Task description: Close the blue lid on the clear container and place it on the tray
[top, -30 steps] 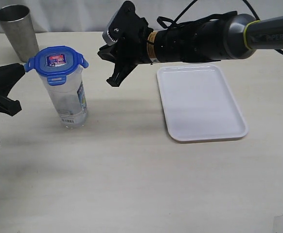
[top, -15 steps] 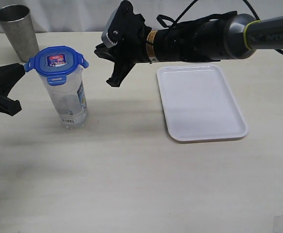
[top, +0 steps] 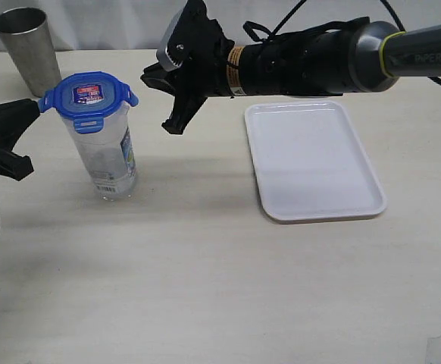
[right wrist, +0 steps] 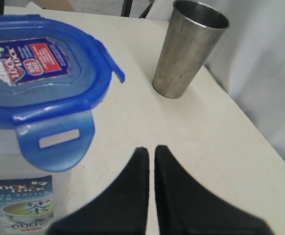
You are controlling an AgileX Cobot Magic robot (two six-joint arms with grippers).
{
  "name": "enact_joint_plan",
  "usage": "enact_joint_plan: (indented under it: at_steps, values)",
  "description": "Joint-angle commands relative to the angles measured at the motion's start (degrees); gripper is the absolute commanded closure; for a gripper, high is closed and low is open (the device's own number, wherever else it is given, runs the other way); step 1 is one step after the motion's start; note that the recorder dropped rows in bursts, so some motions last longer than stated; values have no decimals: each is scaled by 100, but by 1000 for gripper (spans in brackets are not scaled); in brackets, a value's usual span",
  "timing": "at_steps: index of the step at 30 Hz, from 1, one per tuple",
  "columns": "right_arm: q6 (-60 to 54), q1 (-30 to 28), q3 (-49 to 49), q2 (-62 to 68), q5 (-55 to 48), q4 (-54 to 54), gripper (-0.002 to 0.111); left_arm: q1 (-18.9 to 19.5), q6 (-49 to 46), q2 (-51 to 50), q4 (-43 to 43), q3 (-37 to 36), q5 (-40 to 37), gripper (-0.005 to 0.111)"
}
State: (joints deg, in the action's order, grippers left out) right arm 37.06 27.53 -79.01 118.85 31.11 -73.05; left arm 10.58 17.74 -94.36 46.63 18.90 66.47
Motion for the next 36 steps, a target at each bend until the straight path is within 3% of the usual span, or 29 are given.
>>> enact_joint_plan:
  at_steps: [1,21,27,36]
  values:
    - [-359,-23,-23,-67,68,217,104,-1,67,-9,108,17,125,107]
    - [-392,-11,-23,121,637,342,104,-1,117,-9,212,17,125,107]
    - [-481,-35,-23,-8,0,514,104,-1,117,-9,212,17,125,107]
    - [-505,-11,-23,97,764,497,104,-1,148,-9,251,17,120,107]
